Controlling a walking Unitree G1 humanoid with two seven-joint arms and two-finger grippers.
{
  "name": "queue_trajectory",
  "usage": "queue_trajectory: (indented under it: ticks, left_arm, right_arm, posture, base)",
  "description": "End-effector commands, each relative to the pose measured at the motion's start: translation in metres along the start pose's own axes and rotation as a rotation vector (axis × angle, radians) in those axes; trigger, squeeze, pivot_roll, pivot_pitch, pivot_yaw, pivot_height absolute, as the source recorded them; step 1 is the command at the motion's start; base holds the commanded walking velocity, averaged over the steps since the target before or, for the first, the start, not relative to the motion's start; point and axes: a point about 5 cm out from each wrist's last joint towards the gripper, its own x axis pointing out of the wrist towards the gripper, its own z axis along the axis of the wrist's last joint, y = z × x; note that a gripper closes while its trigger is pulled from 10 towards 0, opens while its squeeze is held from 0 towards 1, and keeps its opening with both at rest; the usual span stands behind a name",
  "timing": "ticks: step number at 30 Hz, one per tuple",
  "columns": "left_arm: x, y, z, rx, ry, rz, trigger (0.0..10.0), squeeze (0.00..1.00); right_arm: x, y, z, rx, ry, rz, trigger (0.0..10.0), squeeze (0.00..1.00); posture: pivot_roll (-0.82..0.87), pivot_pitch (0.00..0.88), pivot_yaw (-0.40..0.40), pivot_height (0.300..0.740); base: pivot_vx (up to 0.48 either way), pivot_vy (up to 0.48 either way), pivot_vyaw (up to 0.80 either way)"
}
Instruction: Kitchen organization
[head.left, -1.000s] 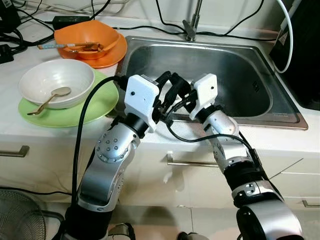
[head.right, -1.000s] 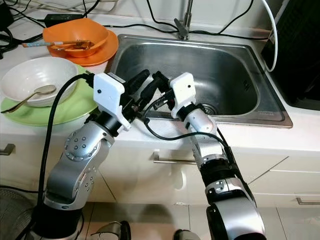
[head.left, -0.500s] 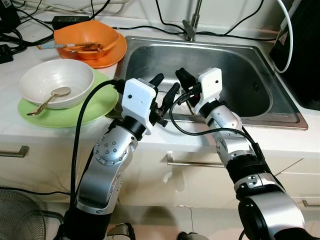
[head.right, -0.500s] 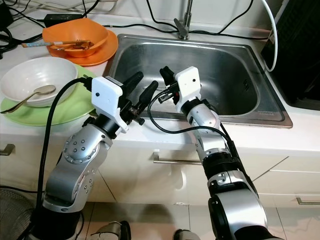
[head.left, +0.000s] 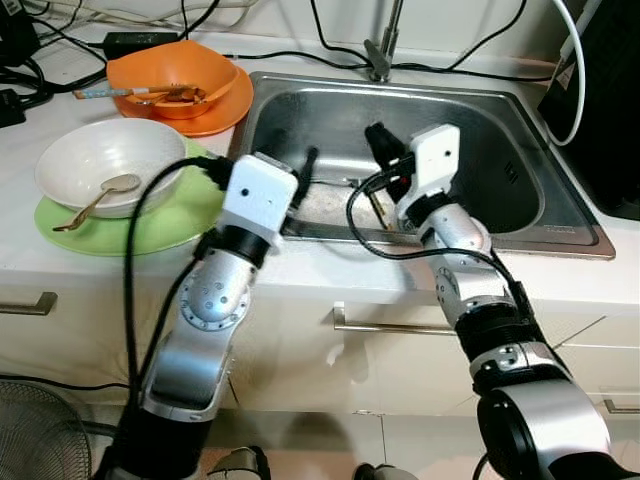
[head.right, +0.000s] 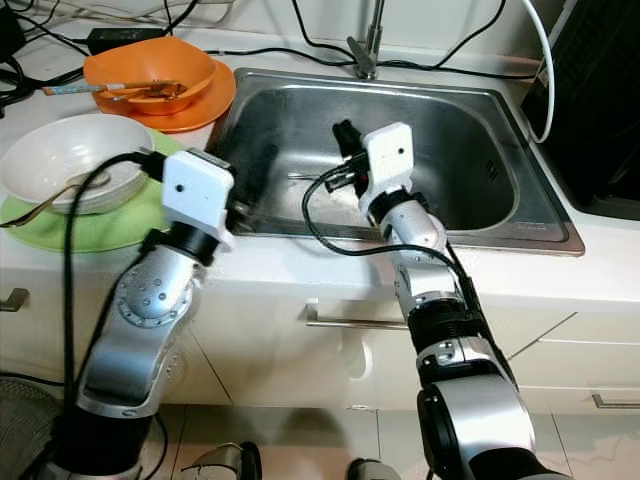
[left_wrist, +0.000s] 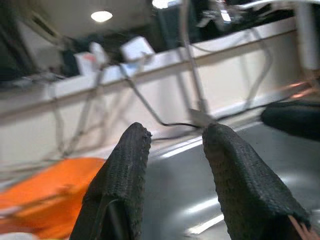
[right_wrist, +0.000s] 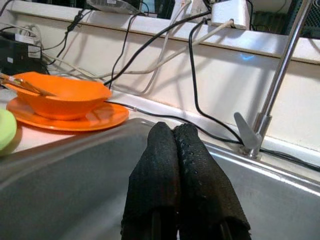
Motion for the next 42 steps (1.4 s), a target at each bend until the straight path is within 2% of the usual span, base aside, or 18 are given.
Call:
queue_trajectory:
  ticks: [1, 2, 6, 7, 8, 10, 15, 19, 22, 26, 27, 28, 30, 31, 42]
  left_arm:
    - [-0.002, 0.003, 0.003, 0.062, -0.027, 0.036, 10.0, 0.00]
    - [-0.008, 0.010, 0.002, 0.097, -0.029, 0.072, 10.0, 0.00]
    - [-0.013, 0.016, 0.004, 0.154, -0.044, 0.107, 10.0, 0.00]
    - [-0.015, 0.020, 0.005, 0.192, -0.056, 0.132, 10.0, 1.00]
    - [-0.018, 0.024, 0.007, 0.218, -0.066, 0.150, 10.0, 1.00]
    - [-0.022, 0.029, 0.009, 0.277, -0.082, 0.173, 10.0, 1.00]
    - [-0.034, 0.039, 0.013, 0.354, -0.099, 0.235, 10.0, 1.00]
    - [-0.036, 0.041, 0.016, 0.369, -0.111, 0.242, 10.0, 1.00]
    - [-0.042, 0.045, 0.022, 0.418, -0.131, 0.276, 10.0, 1.00]
    - [-0.049, 0.045, 0.020, 0.436, -0.118, 0.279, 10.0, 1.00]
    - [-0.052, 0.045, 0.019, 0.436, -0.110, 0.284, 10.0, 1.00]
    - [-0.055, 0.044, 0.017, 0.436, -0.095, 0.286, 10.0, 1.00]
    - [-0.057, 0.044, 0.015, 0.436, -0.085, 0.289, 10.0, 1.00]
    - [-0.060, 0.044, 0.013, 0.460, -0.073, 0.298, 10.0, 0.00]
    - [-0.071, 0.041, 0.009, 0.479, -0.052, 0.330, 10.0, 0.00]
  right_arm:
    - [-0.003, -0.003, -0.002, 0.014, 0.004, -0.021, 10.0, 0.00]
    - [-0.006, -0.001, -0.008, 0.022, 0.023, -0.024, 10.0, 0.00]
    - [-0.008, 0.001, -0.012, 0.039, 0.035, -0.031, 10.0, 0.00]
    - [-0.009, 0.002, -0.014, 0.042, 0.043, -0.032, 10.0, 0.00]
    - [-0.010, 0.003, -0.016, 0.049, 0.051, -0.032, 10.0, 0.00]
    - [-0.012, 0.005, -0.020, 0.053, 0.065, -0.027, 10.0, 0.00]
    - [-0.013, 0.005, -0.024, 0.054, 0.085, -0.031, 10.0, 0.00]
    - [-0.014, 0.005, -0.025, 0.053, 0.089, -0.031, 10.0, 0.00]
    - [-0.013, 0.005, -0.026, 0.053, 0.096, -0.030, 10.0, 0.00]
    - [-0.012, 0.007, -0.026, 0.061, 0.098, -0.019, 10.0, 0.00]
    - [-0.012, 0.007, -0.026, 0.062, 0.097, -0.016, 10.0, 0.30]
    - [-0.011, 0.008, -0.027, 0.065, 0.097, -0.015, 10.0, 1.00]
    - [-0.011, 0.008, -0.027, 0.067, 0.097, -0.016, 10.0, 1.00]
    - [-0.011, 0.008, -0.026, 0.071, 0.095, -0.013, 10.0, 1.00]
    - [-0.011, 0.006, -0.026, 0.076, 0.093, -0.017, 10.0, 1.00]
  posture:
    - [0.00, 0.098, -0.034, 0.740]
    - [0.01, 0.101, -0.036, 0.740]
    - [0.02, 0.104, -0.039, 0.740]
    - [0.03, 0.106, -0.041, 0.740]
    - [0.03, 0.106, -0.042, 0.740]
    - [0.03, 0.107, -0.043, 0.740]
    - [0.05, 0.108, -0.049, 0.740]
    - [0.05, 0.105, -0.052, 0.740]
    - [0.06, 0.100, -0.061, 0.740]
    - [0.07, 0.097, -0.064, 0.740]
    - [0.07, 0.097, -0.064, 0.740]
    - [0.07, 0.095, -0.065, 0.740]
    - [0.07, 0.094, -0.067, 0.740]
    - [0.08, 0.096, -0.070, 0.740]
    - [0.07, 0.112, -0.077, 0.740]
  base:
    - [0.000, 0.000, 0.00]
    - [0.000, 0.000, 0.00]
    - [0.000, 0.000, 0.00]
    - [0.000, 0.000, 0.00]
    - [0.000, 0.000, 0.00]
    - [0.000, 0.000, 0.00]
    - [0.000, 0.000, 0.00]
    - [0.000, 0.000, 0.00]
    - [0.000, 0.000, 0.00]
    - [0.000, 0.000, 0.00]
    - [0.000, 0.000, 0.00]
    - [0.000, 0.000, 0.00]
    - [0.000, 0.000, 0.00]
    - [0.000, 0.000, 0.00]
    - [0.000, 0.000, 0.00]
